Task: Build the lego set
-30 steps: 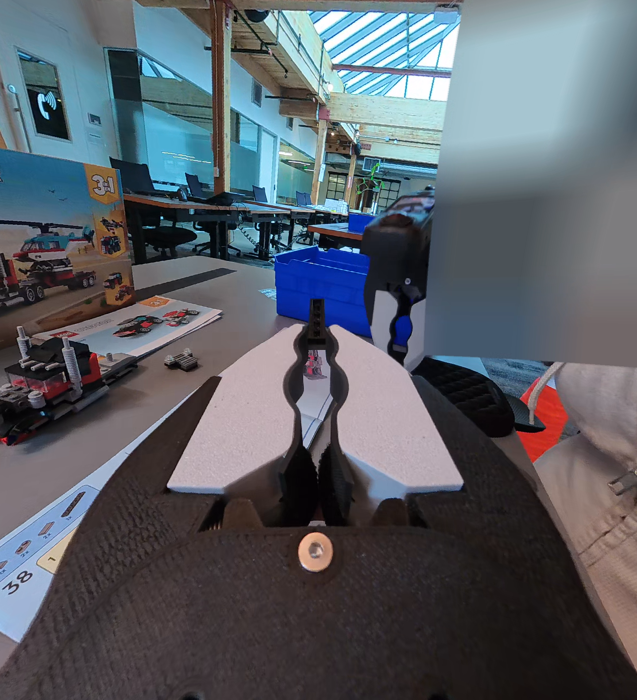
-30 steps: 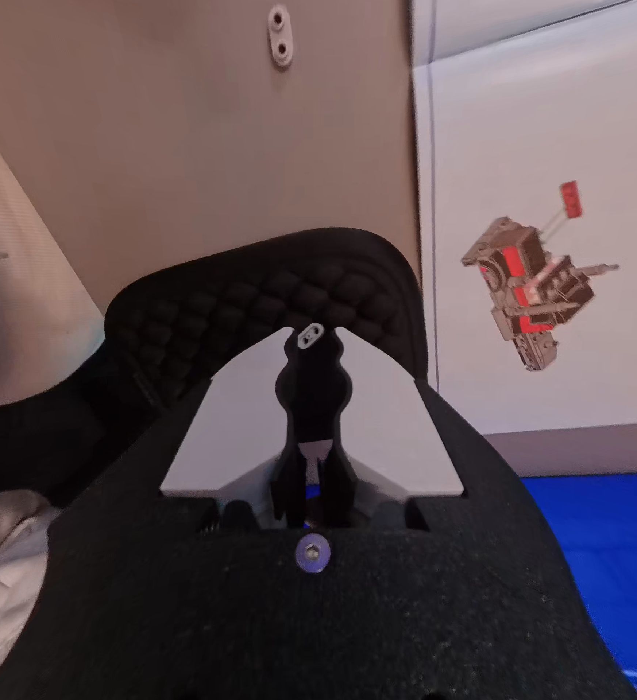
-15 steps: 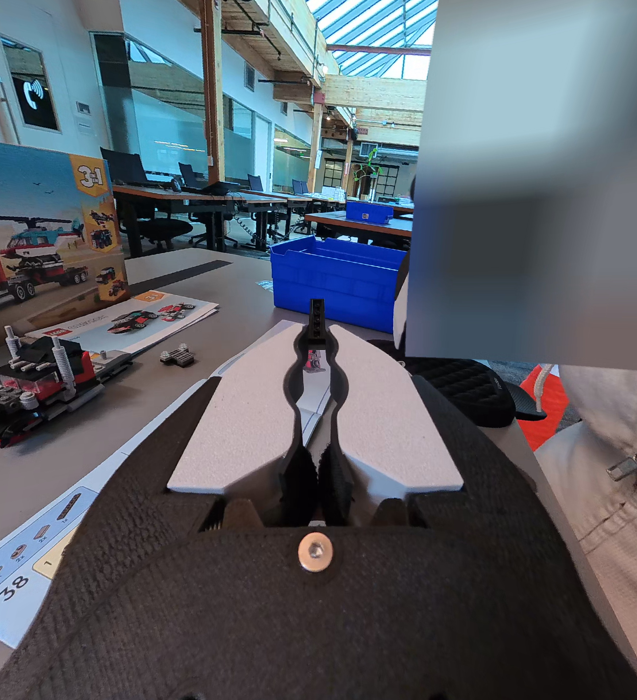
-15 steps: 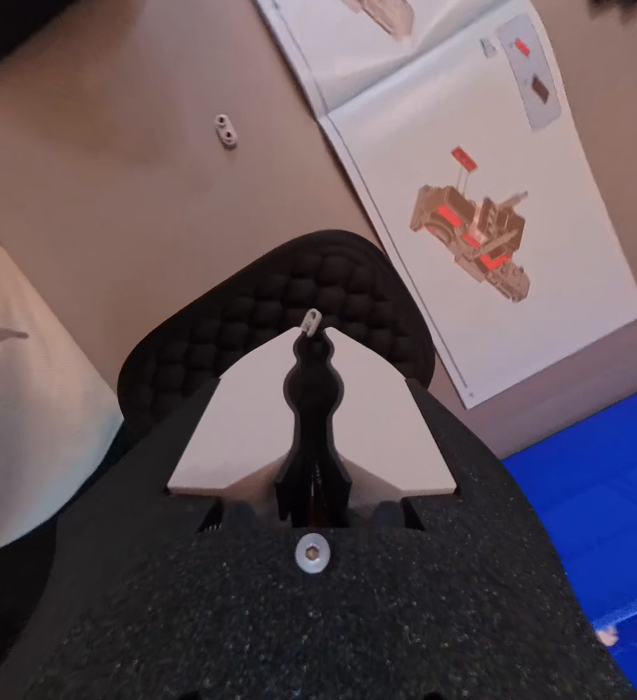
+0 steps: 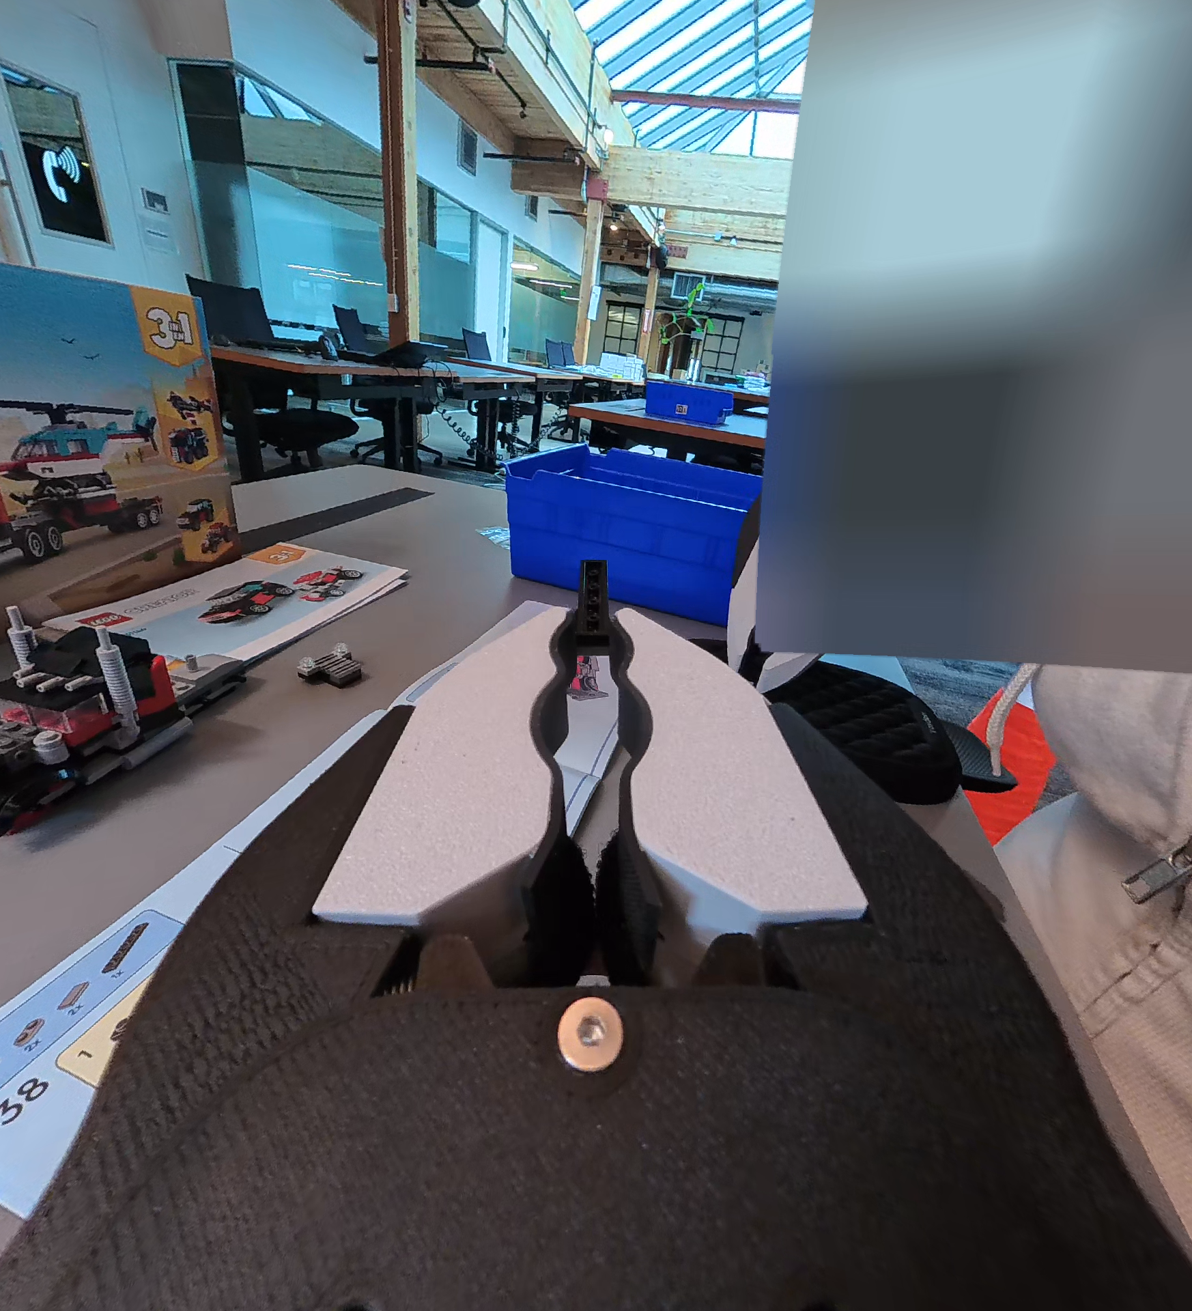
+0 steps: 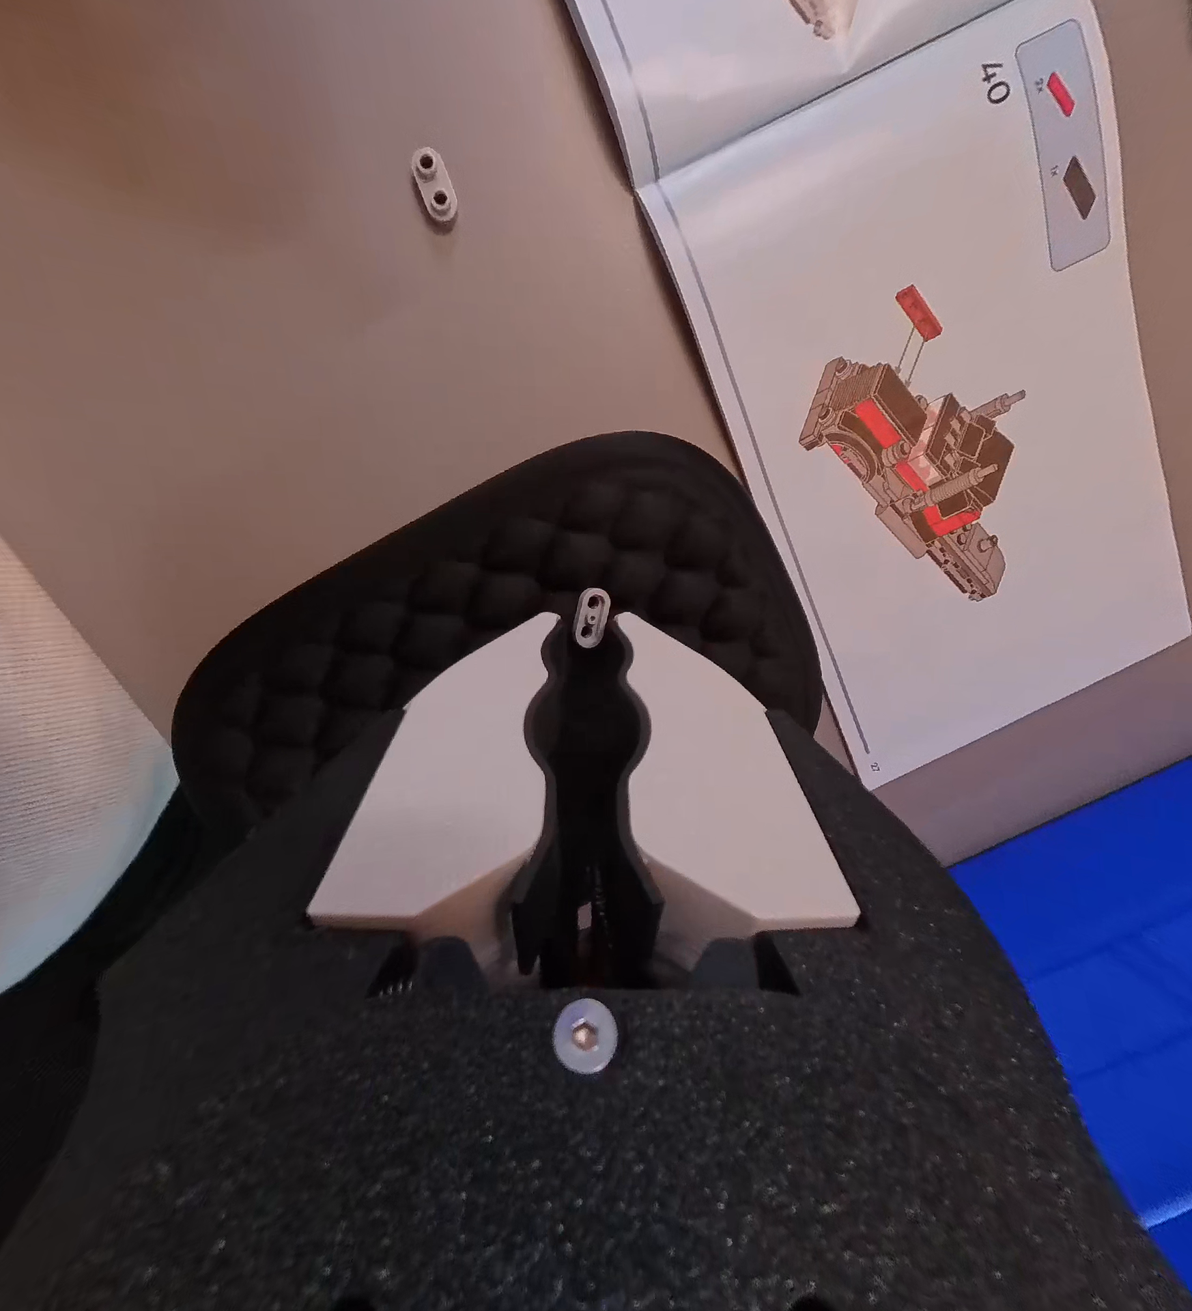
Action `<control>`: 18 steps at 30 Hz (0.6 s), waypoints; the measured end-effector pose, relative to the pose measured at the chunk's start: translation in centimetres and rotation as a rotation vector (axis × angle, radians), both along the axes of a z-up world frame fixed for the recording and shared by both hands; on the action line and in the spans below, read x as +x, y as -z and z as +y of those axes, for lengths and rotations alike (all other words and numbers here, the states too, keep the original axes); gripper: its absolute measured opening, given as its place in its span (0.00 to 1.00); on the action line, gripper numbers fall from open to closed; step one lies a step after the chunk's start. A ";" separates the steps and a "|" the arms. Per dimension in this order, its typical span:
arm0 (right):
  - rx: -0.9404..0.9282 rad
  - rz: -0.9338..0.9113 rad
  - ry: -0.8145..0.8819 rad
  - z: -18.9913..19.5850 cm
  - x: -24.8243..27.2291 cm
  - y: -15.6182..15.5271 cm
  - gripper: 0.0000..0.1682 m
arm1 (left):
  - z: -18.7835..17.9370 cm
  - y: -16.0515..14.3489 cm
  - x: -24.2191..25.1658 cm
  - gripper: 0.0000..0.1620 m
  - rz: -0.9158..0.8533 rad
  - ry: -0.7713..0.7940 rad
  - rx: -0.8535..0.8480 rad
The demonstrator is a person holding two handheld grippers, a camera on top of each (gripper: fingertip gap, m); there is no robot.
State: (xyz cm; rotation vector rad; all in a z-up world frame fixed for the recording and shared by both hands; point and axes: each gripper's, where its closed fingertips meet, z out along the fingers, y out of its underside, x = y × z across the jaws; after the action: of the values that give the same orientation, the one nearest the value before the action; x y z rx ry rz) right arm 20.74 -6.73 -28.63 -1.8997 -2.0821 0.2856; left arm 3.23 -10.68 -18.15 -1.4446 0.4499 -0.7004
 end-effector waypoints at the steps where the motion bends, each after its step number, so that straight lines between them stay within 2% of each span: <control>1: -0.015 0.006 0.007 0.0 0.0 -0.1 0.07 | 0.0 0.0 0.0 0.05 -0.001 0.000 0.000; 10: -0.210 0.079 0.104 0.2 -0.3 -0.2 0.08 | -0.1 0.1 0.2 0.05 0.010 0.011 -0.002; 18: -0.229 0.066 0.103 0.1 -0.3 0.2 0.05 | -0.1 0.1 0.3 0.05 0.014 0.021 -0.003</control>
State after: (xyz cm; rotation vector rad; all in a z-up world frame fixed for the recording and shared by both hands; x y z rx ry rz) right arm 20.47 -6.61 -28.87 -2.0882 -1.9733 0.5764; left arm 3.57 -10.78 -18.29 -1.4497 0.4755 -0.7086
